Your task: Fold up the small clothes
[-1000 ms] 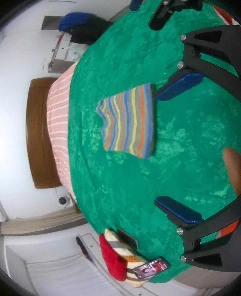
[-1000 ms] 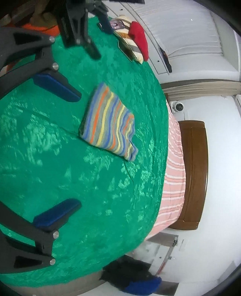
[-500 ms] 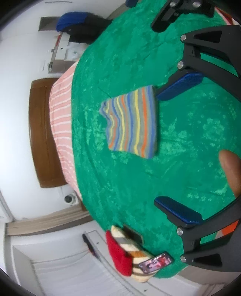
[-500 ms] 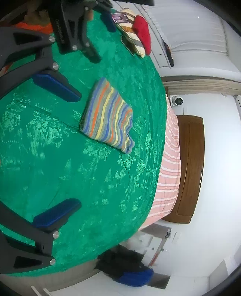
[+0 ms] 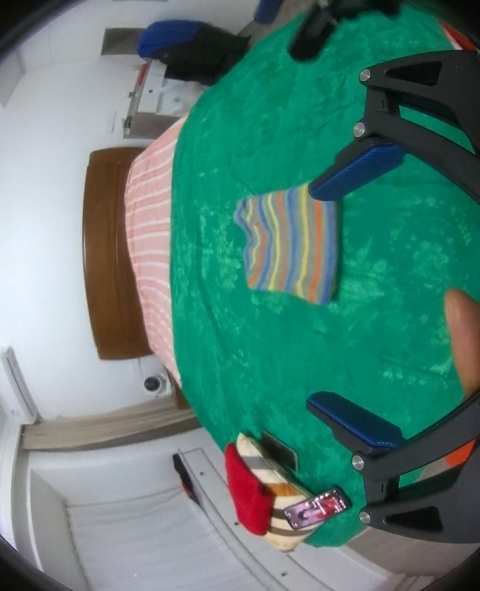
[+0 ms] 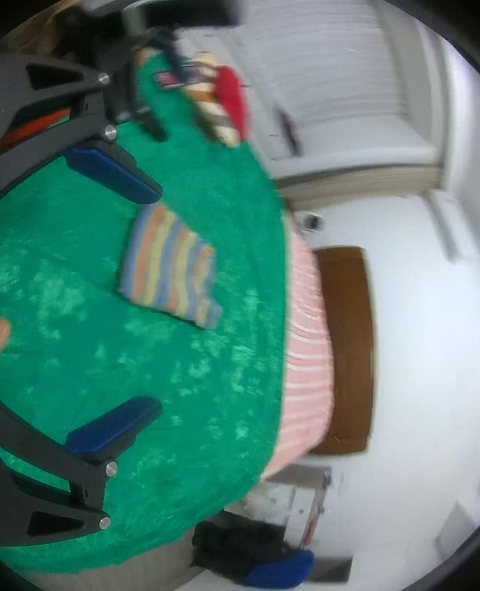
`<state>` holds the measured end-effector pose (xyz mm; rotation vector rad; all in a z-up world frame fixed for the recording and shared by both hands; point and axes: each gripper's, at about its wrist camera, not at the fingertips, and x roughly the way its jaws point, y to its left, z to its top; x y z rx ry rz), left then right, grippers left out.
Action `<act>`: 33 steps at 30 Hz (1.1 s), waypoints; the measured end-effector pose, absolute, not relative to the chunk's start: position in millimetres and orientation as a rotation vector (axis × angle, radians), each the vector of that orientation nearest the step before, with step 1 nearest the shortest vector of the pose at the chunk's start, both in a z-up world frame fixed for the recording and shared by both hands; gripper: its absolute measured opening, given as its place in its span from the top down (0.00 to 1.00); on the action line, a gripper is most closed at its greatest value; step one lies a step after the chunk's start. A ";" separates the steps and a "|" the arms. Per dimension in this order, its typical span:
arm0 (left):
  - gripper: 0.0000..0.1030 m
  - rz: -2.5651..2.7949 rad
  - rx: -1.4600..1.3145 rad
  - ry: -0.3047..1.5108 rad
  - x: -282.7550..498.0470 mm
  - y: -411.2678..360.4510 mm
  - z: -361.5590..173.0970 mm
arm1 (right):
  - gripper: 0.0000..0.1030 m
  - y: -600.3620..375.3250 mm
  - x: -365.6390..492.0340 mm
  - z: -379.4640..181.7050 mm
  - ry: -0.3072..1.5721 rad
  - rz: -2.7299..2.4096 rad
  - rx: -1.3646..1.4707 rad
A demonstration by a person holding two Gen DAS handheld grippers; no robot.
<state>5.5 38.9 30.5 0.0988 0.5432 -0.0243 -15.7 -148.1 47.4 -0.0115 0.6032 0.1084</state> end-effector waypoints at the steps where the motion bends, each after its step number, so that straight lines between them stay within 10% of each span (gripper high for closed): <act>1: 0.00 -0.023 0.106 0.547 4.4 37.8 30.5 | 0.00 -146.6 -17.7 44.7 0.591 0.115 -0.007; 33: 0.00 -0.019 0.135 0.668 8.1 36.9 17.4 | 0.00 -123.2 -16.1 22.9 0.721 0.064 -0.071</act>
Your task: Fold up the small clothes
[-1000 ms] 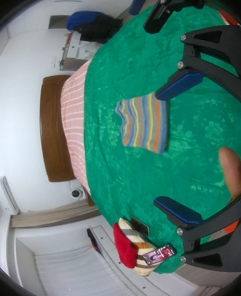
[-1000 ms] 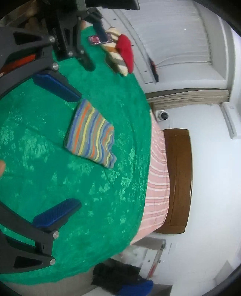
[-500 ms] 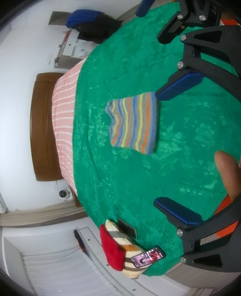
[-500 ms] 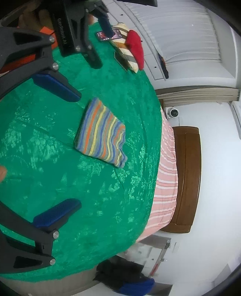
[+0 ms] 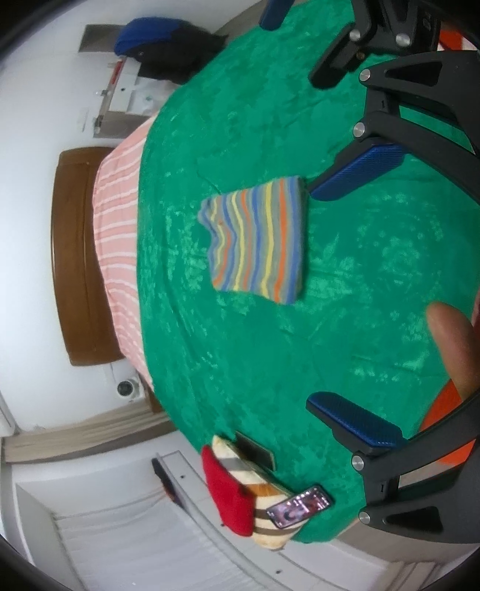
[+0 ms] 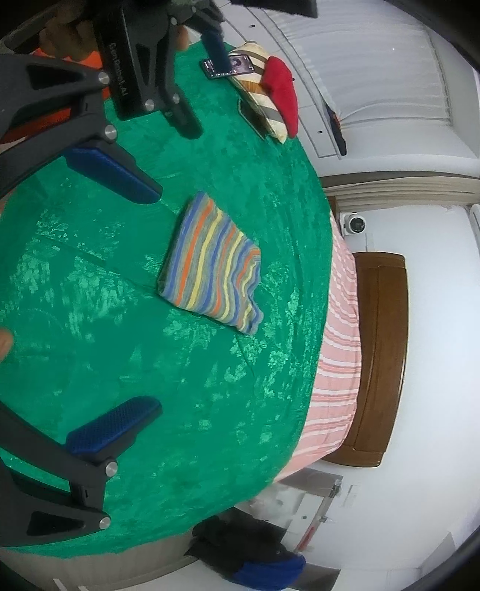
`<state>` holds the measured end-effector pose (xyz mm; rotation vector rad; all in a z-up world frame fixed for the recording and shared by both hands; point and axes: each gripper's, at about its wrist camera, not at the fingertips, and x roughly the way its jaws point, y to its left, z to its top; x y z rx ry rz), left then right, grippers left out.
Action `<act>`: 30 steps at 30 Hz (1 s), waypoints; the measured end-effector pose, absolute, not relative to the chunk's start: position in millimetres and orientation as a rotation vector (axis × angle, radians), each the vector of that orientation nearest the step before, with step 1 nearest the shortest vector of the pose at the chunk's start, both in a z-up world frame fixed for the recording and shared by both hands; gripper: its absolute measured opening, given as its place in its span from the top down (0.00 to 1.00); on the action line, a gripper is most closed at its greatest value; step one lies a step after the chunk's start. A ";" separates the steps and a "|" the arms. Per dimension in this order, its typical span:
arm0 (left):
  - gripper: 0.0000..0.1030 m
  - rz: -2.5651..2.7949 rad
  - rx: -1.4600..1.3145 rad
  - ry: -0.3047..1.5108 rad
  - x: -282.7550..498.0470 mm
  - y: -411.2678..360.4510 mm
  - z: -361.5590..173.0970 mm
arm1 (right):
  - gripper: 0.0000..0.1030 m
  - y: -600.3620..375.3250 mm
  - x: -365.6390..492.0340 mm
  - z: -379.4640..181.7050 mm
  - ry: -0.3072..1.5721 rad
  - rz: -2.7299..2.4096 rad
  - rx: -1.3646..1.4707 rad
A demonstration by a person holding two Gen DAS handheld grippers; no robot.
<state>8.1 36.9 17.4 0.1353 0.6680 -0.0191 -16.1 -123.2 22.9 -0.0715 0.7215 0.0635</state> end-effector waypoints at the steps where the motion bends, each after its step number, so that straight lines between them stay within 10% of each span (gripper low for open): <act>1: 0.00 -0.019 0.144 0.669 7.4 34.7 17.7 | 0.00 -122.6 -15.5 21.7 0.726 0.065 -0.070; 30: 0.00 0.022 0.137 0.733 15.7 37.7 13.2 | 0.00 -125.1 -5.9 23.4 0.782 0.037 -0.066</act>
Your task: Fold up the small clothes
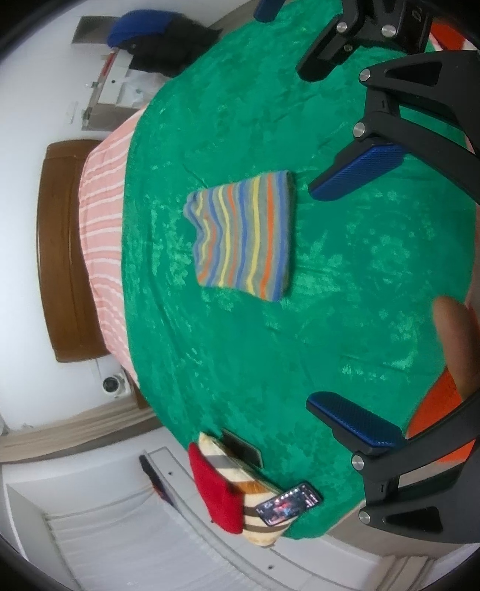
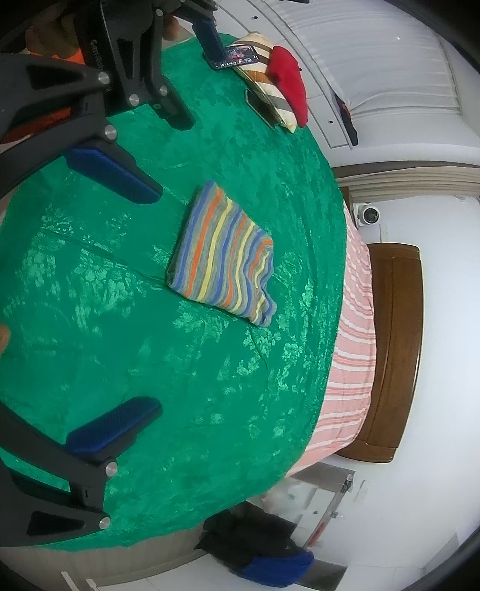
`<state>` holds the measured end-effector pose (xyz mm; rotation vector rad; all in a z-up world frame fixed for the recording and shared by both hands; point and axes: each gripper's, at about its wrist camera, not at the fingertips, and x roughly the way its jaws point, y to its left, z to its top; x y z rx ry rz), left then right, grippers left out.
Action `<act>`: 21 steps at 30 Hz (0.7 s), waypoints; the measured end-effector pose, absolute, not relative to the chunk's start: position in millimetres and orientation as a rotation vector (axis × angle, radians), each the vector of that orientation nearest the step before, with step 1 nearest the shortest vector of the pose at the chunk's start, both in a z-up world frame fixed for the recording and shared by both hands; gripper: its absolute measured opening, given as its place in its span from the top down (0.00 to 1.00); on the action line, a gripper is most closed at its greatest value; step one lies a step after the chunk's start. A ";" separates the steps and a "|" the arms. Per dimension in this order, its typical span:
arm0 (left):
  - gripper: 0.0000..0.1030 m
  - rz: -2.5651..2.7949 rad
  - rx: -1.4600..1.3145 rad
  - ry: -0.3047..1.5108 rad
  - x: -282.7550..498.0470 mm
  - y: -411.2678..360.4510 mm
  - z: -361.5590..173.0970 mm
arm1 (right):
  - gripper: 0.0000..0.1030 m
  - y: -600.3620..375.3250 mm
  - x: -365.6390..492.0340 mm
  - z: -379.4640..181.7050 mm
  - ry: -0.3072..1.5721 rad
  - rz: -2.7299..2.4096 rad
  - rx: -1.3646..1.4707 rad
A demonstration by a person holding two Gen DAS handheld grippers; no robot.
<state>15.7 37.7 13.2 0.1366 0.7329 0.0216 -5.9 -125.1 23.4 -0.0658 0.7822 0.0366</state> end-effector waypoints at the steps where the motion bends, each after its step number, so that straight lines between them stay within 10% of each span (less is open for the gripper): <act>1: 0.00 0.027 0.140 0.734 16.0 38.6 12.9 | 0.00 -125.1 -5.7 23.7 0.789 0.040 -0.061; 21: 0.00 0.020 0.107 0.769 19.3 47.5 10.1 | 0.00 -114.1 -6.1 22.0 0.809 0.052 -0.072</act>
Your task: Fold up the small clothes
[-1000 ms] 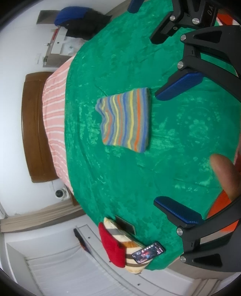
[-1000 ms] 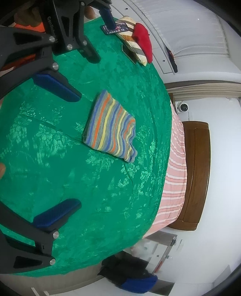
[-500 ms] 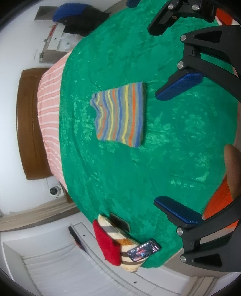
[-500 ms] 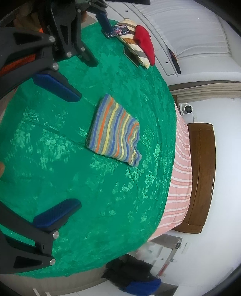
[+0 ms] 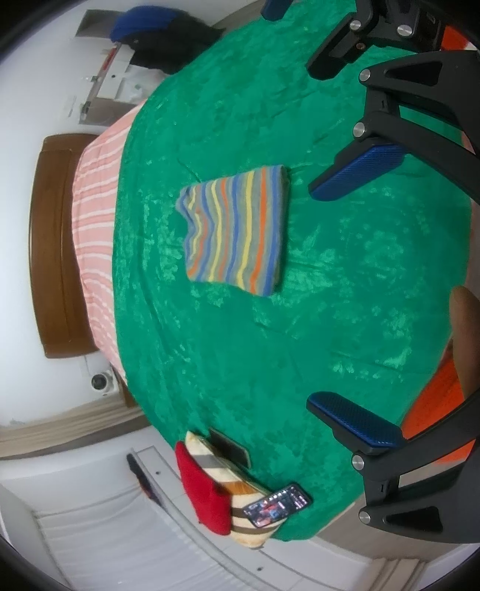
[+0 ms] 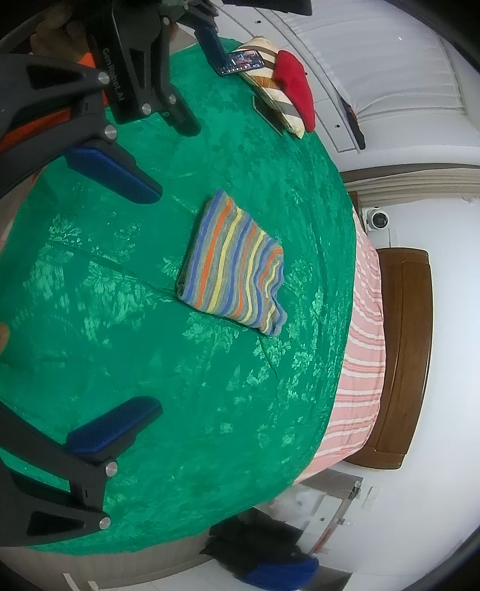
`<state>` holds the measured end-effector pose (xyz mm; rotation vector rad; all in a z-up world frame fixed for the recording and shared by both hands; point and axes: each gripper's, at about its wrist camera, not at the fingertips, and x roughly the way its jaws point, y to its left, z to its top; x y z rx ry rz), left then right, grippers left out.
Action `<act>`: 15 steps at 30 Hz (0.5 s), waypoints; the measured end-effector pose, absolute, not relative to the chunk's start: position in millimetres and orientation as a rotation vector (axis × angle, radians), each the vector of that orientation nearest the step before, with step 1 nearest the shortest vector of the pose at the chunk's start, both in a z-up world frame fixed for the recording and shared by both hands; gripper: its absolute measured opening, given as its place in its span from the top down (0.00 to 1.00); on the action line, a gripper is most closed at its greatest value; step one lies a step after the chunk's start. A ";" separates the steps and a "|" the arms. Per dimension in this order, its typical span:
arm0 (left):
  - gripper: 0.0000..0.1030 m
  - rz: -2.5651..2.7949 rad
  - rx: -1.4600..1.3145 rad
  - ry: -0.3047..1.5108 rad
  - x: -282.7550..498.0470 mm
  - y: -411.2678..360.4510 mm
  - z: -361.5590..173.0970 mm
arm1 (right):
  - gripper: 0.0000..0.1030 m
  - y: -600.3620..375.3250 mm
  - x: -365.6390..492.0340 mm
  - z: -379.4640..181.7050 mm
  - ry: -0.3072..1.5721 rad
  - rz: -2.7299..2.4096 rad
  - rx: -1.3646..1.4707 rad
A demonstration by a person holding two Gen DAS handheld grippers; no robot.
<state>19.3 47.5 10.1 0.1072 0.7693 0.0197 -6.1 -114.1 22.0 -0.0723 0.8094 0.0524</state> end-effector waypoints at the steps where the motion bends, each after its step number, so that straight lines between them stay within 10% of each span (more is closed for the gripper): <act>1: 0.00 0.021 0.108 0.766 19.4 48.2 10.7 | 0.00 -113.7 -6.0 22.5 0.807 0.051 -0.075; 15: 0.00 0.019 0.113 0.761 19.1 47.6 12.6 | 0.00 -109.5 -4.5 32.5 0.785 0.047 -0.089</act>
